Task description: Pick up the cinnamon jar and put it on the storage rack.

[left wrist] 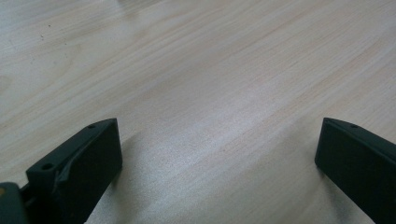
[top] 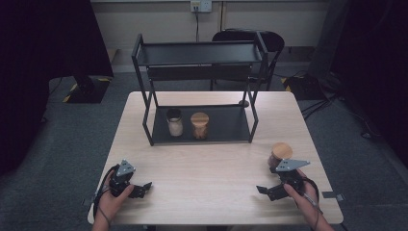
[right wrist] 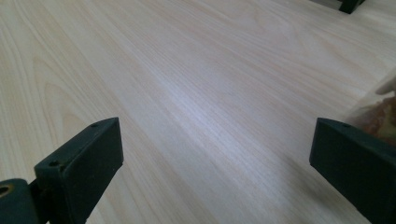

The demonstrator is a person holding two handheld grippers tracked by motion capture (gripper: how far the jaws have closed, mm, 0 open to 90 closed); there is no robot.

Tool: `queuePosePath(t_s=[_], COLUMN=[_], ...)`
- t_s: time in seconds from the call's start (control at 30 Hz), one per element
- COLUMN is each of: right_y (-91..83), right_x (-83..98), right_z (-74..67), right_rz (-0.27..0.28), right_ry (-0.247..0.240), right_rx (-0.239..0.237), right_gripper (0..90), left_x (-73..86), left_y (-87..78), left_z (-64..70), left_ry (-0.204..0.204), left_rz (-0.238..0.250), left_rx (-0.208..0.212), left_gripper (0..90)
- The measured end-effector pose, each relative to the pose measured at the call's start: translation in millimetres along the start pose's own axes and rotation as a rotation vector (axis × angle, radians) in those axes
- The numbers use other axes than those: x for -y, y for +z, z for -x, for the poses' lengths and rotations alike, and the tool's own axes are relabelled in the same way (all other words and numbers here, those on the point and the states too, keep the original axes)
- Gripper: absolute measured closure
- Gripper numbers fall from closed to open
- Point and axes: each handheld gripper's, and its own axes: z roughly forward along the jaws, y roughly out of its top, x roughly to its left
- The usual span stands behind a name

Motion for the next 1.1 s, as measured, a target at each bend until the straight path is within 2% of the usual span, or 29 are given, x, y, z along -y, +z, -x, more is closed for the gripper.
queuePosePath(t_s=[0.4, 1.1], right_y=[-9.9, -20.9], right_x=[7.9, 17.1], right_z=[6.3, 14.8], right_rz=[0.005, 0.011], right_ry=[0.025, 0.041], right_rx=[0.018, 0.055], right_gripper=[1.5, 1.5], left_x=[0.0, 0.0], left_y=[0.0, 0.0], left_z=[0.0, 0.0], left_ry=[0.0, 0.0], left_rz=[0.0, 0.0], left_rx=[0.0, 0.0], left_gripper=[0.3, 0.3])
